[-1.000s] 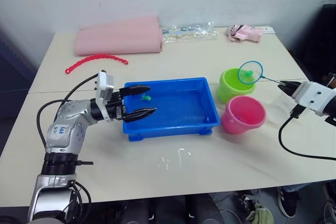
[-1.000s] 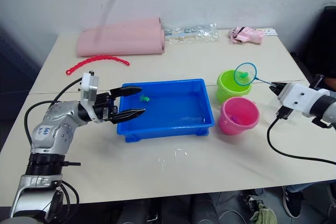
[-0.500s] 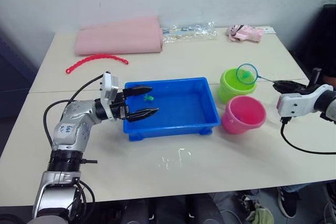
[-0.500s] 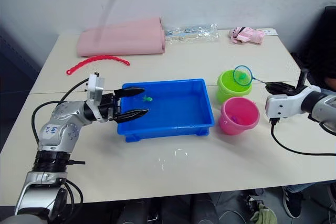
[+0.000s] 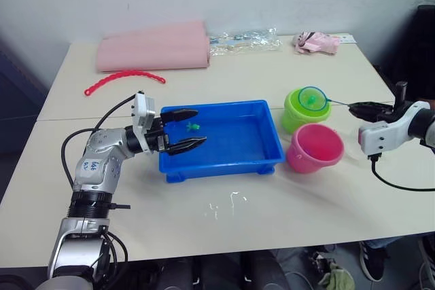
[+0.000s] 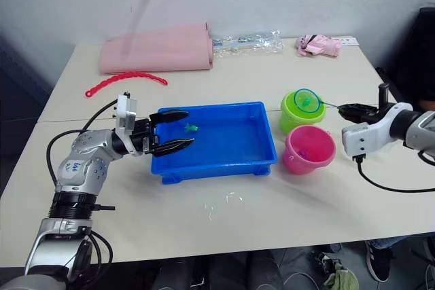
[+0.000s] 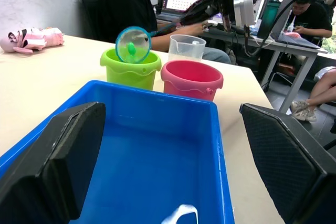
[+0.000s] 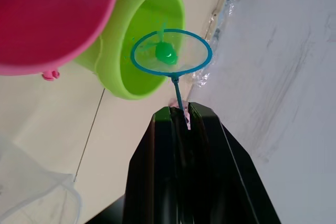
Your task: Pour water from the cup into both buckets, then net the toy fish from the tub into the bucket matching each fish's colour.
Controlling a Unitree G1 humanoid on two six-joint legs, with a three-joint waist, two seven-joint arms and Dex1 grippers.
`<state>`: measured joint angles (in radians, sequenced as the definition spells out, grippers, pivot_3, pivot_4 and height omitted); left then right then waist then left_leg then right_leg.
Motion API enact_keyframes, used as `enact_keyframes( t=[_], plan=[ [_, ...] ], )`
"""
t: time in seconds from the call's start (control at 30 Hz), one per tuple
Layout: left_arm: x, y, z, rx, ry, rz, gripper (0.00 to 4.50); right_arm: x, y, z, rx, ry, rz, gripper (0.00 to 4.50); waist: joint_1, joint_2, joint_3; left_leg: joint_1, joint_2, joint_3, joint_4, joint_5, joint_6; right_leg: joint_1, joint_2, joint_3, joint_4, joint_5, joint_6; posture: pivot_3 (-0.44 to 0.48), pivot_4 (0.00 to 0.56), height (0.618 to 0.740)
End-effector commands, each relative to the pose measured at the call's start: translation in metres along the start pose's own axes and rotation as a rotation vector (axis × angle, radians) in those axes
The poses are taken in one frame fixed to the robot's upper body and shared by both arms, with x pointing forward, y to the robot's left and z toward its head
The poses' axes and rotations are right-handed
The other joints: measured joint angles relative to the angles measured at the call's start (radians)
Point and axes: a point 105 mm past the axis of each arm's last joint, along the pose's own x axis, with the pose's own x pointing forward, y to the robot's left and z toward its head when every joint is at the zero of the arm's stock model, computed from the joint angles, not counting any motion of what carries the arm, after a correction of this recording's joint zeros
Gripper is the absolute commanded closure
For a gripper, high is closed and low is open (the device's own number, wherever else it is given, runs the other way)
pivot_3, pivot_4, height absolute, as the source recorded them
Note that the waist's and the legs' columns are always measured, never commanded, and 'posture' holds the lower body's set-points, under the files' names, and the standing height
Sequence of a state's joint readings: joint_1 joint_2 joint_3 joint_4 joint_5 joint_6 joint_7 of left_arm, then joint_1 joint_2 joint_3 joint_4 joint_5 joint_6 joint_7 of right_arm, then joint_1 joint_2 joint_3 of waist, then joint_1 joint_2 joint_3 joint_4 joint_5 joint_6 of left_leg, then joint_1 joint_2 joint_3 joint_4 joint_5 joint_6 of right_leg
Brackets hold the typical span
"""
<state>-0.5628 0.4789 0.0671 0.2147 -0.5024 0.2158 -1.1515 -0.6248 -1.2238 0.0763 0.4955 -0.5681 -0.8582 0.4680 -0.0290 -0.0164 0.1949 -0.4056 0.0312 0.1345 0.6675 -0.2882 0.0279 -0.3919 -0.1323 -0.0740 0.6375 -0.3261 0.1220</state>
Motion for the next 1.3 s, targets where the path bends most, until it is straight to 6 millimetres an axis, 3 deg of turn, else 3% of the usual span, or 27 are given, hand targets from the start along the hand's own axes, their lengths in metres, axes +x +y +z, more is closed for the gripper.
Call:
enact_keyframes(
  t=[0.03,0.2,0.4,0.53,0.67,0.87,1.0,1.07,1.17,1.3],
  plan=[
    [0.0,0.002,0.005,0.036,-0.02,0.004,0.04,-0.012,-0.023,-0.011,-0.084,0.04,-0.061,4.5,0.0,0.0,0.0,0.0,0.0,0.0,0.0,0.0,0.0,0.0,0.0,0.0,0.0,0.0,0.0,0.0,0.15,0.74],
    [0.002,0.001,0.005,0.035,-0.025,0.001,0.04,-0.008,-0.004,-0.011,-0.07,0.026,0.03,4.5,0.001,0.0,0.0,0.0,0.0,0.0,0.0,0.0,0.0,0.0,0.0,0.0,0.0,0.0,0.0,0.0,0.15,0.74],
    [0.002,0.002,0.006,0.037,-0.031,0.007,0.04,-0.002,-0.006,0.003,-0.072,-0.039,0.045,4.5,0.0,0.0,0.0,0.0,0.0,0.0,0.0,0.0,0.0,0.0,0.0,0.0,0.0,0.0,0.0,0.0,0.15,0.74],
    [0.003,0.002,0.005,0.036,-0.034,0.011,0.04,-0.007,0.0,-0.014,-0.054,0.047,0.098,4.5,0.0,0.0,0.0,0.0,0.0,0.0,0.0,0.0,0.0,0.0,0.0,0.0,0.0,0.0,0.0,0.0,0.15,0.74],
    [0.006,0.002,0.005,0.036,-0.042,0.009,0.04,-0.002,-0.011,-0.007,-0.068,0.022,0.057,4.5,0.0,0.0,0.0,0.0,0.0,0.0,0.0,0.0,0.0,0.0,0.0,0.0,0.0,0.0,0.0,0.0,0.15,0.74],
    [0.009,0.002,0.005,0.042,-0.051,0.007,0.04,0.002,-0.006,-0.015,-0.01,0.058,0.068,4.5,0.001,0.0,0.0,0.0,0.0,0.0,0.0,0.0,0.0,0.0,0.0,0.0,0.0,0.0,0.0,0.0,0.15,0.74],
    [0.005,0.003,0.008,0.052,-0.056,0.026,0.04,0.0,-0.027,-0.006,0.038,0.013,-0.035,4.5,0.0,0.0,0.0,0.0,0.0,0.0,0.0,0.0,0.0,0.0,0.0,0.0,0.0,0.0,0.0,0.0,0.15,0.74],
    [0.0,0.003,0.011,0.059,-0.069,0.039,0.04,-0.006,-0.039,-0.006,0.108,0.004,-0.095,4.5,0.0,0.0,0.0,0.0,0.0,0.0,0.0,0.0,0.0,0.0,0.0,0.0,0.001,0.0,0.0,0.0,0.15,0.74],
    [-0.014,0.001,0.02,0.062,-0.101,0.068,0.04,-0.015,-0.062,-0.001,0.345,-0.049,-0.223,4.5,-0.001,0.0,0.0,0.0,0.0,0.0,0.0,0.0,0.0,0.0,0.0,0.0,0.004,0.0,0.0,0.0,0.15,0.74],
    [-0.033,0.002,0.032,0.065,-0.112,0.116,0.04,-0.016,-0.07,0.026,0.707,-0.248,-0.215,4.5,0.001,0.0,0.0,0.0,0.001,-0.002,0.0,0.0,0.0,0.001,0.001,-0.001,0.005,0.0,0.0,0.0,0.15,0.74]
  ],
)
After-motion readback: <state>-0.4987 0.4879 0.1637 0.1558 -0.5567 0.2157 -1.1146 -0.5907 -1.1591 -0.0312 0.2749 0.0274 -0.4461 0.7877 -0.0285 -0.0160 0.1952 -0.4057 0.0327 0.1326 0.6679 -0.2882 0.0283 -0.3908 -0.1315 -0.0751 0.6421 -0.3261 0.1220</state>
